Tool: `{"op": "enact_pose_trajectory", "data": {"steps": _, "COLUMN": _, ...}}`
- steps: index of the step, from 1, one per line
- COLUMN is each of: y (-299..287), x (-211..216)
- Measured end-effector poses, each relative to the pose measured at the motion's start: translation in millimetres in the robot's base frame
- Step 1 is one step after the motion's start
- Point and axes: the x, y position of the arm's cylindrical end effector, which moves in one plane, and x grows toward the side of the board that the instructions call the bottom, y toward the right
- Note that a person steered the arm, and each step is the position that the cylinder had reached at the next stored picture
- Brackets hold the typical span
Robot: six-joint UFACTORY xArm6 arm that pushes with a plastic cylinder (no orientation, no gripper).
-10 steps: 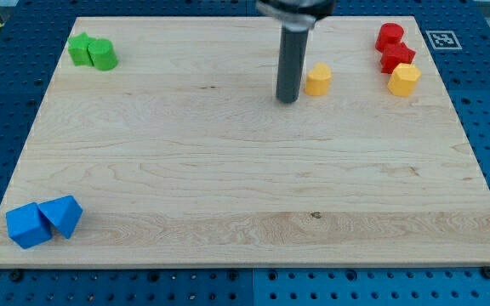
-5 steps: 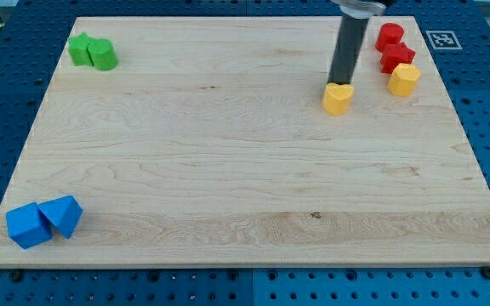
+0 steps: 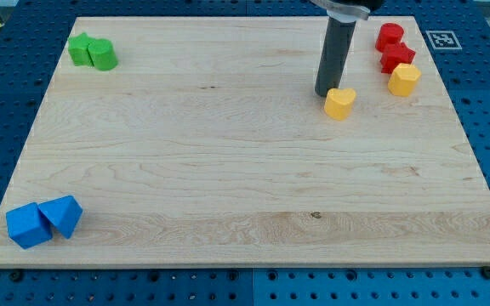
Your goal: Push the yellow heart towards the group of blocks
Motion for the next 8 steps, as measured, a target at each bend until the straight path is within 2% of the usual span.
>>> {"op": "enact_pose_trajectory", "data": {"steps": 2, "y": 0.2, "x": 47.7}}
{"op": "enact_pose_trajectory", "data": {"steps": 3, "y": -18.6, "x": 44.9}}
{"op": "enact_pose_trajectory", "data": {"steps": 4, "y": -25.7, "x": 77.8}}
{"op": "enact_pose_trajectory", "data": {"steps": 5, "y": -23.5, "x": 108.6}}
{"op": "enact_pose_trajectory", "data": {"steps": 6, "y": 1.2, "x": 112.6}}
{"op": "enact_pose_trajectory", "data": {"steps": 8, "y": 41.4, "x": 20.0}}
